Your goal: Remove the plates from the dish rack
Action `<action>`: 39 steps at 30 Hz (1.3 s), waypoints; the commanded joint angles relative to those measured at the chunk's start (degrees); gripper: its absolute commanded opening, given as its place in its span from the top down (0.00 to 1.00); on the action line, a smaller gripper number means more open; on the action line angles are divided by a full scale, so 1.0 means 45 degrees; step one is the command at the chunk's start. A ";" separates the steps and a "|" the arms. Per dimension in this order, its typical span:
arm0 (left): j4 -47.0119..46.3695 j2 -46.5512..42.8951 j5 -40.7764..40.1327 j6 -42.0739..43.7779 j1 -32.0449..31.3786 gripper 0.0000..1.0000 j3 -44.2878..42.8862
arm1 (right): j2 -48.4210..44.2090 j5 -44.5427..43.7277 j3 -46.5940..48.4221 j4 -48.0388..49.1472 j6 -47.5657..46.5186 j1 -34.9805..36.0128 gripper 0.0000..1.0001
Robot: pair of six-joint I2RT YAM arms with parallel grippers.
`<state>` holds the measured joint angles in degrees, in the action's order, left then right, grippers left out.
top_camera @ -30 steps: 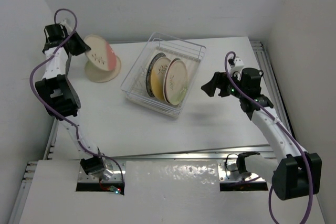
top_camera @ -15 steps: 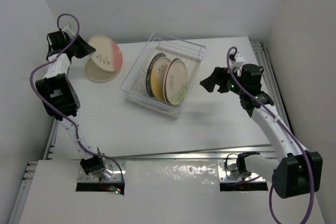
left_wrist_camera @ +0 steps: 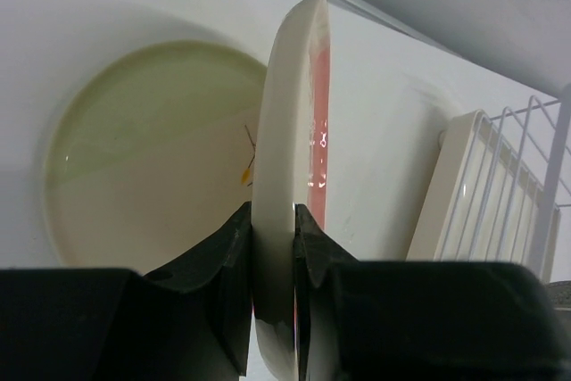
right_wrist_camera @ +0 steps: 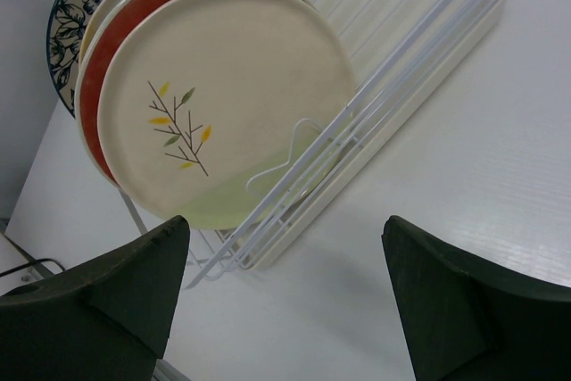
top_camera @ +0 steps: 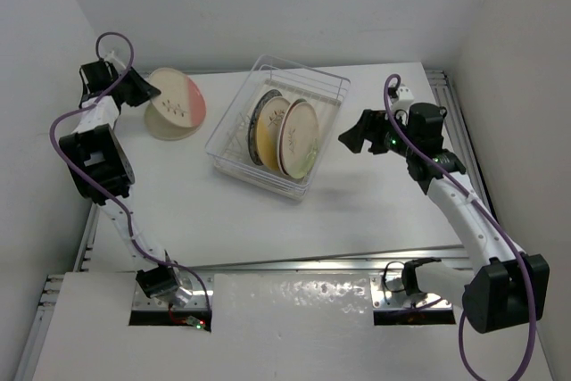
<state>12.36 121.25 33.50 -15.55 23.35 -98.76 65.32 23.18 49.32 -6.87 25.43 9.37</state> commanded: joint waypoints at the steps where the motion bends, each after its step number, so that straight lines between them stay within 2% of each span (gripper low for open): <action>1: -0.1360 -0.0246 0.0350 -0.0040 0.0103 1.00 -0.0085 | 0.0016 -0.0073 0.0505 0.0005 -0.0202 0.0106 0.13; 4: -0.1243 -0.0013 0.0096 0.0154 0.0103 0.99 -0.0045 | 0.0016 -0.0092 0.0505 -0.0015 -0.0222 0.0126 0.13; 6: -0.1146 0.0260 -0.0410 0.0272 0.0103 0.94 -0.0065 | 0.0016 -0.0092 0.0563 0.0004 -0.0221 0.0126 0.13; 9: -0.0833 0.0593 -0.0607 0.0409 0.0103 0.81 -0.0279 | 0.0016 -0.0073 0.0641 -0.0093 -0.0280 0.0145 0.13; 10: -0.0736 0.0633 -0.0801 0.0448 0.0122 0.72 -0.0299 | 0.0016 -0.0073 0.0661 -0.0094 -0.0299 0.0145 0.13; 11: -0.0677 0.0653 -0.0996 0.0467 0.0103 0.68 -0.0338 | 0.0016 -0.0092 0.0661 -0.0132 -0.0300 0.0145 0.13; 12: -0.0638 0.0653 -0.1269 0.0506 0.0122 0.65 -0.0416 | 0.0016 -0.0054 0.0661 -0.0152 -0.0319 0.0145 0.12; 14: -0.0404 0.0692 -0.2457 0.0661 0.0122 0.52 -0.0610 | 0.0016 -0.0034 0.0622 -0.0191 -0.0300 0.0165 0.13; 19: 0.0181 0.0965 -0.4041 0.1599 0.0006 0.42 -0.0748 | 0.0016 0.0103 0.0505 -0.0094 -0.0241 0.0165 0.12; 28: 0.1159 0.1434 -0.5528 0.3122 -0.0365 0.36 -0.1002 | 0.0035 0.0181 0.0739 -0.0269 -0.0339 0.0165 0.12; 36: 0.1627 0.1064 -0.5569 0.3397 -0.0560 0.38 -0.1099 | -0.0023 0.0201 0.0700 -0.0288 -0.0261 0.0184 0.12; 39: 0.1667 0.0129 -0.5122 0.3764 -0.0872 0.38 -0.1353 | -0.0043 -0.0480 0.0700 -0.0561 -0.0358 0.0184 0.12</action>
<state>20.34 128.07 9.10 -1.17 20.86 -101.49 65.36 22.72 49.98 -9.41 24.56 9.65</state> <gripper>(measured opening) 0.619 0.875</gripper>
